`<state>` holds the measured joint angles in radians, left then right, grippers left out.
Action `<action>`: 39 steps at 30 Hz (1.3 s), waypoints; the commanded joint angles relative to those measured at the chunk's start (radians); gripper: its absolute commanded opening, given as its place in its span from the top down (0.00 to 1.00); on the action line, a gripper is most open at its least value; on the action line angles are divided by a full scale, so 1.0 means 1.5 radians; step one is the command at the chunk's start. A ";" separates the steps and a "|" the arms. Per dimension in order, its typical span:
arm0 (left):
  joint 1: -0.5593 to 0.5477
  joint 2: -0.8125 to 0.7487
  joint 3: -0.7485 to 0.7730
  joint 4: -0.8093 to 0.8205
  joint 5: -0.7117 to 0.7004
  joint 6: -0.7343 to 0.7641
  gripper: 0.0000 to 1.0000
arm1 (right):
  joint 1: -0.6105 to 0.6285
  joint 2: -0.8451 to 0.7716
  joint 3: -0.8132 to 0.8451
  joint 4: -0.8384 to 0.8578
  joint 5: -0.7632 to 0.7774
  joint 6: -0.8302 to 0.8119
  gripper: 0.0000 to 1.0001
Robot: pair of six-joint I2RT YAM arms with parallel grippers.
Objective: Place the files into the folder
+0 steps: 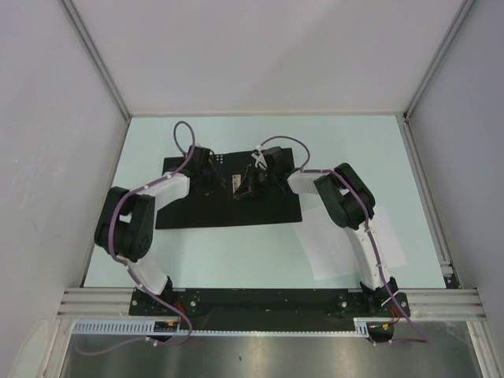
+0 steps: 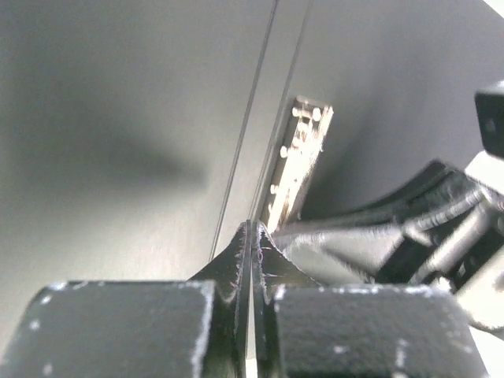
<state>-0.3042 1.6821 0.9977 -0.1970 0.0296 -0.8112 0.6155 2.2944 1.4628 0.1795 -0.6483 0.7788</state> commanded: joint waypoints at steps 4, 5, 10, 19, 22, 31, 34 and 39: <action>0.004 0.078 -0.002 0.007 0.011 0.007 1.00 | 0.000 0.032 -0.032 0.065 -0.058 0.047 0.85; 0.004 0.082 -0.005 0.001 0.001 0.007 1.00 | -0.002 0.031 -0.036 0.076 -0.061 0.055 0.85; 0.005 0.078 -0.018 -0.013 -0.018 0.009 1.00 | -0.010 0.024 -0.074 0.152 -0.073 0.088 0.85; 0.005 0.066 -0.034 -0.013 -0.036 0.016 1.00 | -0.030 0.028 -0.093 0.229 -0.083 0.130 0.83; 0.004 0.062 -0.036 -0.014 -0.037 0.016 1.00 | -0.034 0.027 -0.093 0.241 -0.081 0.136 0.83; 0.004 0.052 -0.037 -0.013 -0.031 0.013 1.00 | -0.028 0.037 -0.091 0.264 -0.079 0.147 0.78; 0.004 0.049 -0.039 -0.012 -0.031 0.014 1.00 | -0.025 0.043 -0.089 0.277 -0.082 0.157 0.78; 0.004 0.045 -0.039 -0.014 -0.031 0.016 1.00 | -0.022 0.047 -0.084 0.265 -0.076 0.150 0.92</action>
<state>-0.2989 1.7672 0.9630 -0.1413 0.0223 -0.8116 0.5789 2.3474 1.3281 0.5625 -0.7761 1.0096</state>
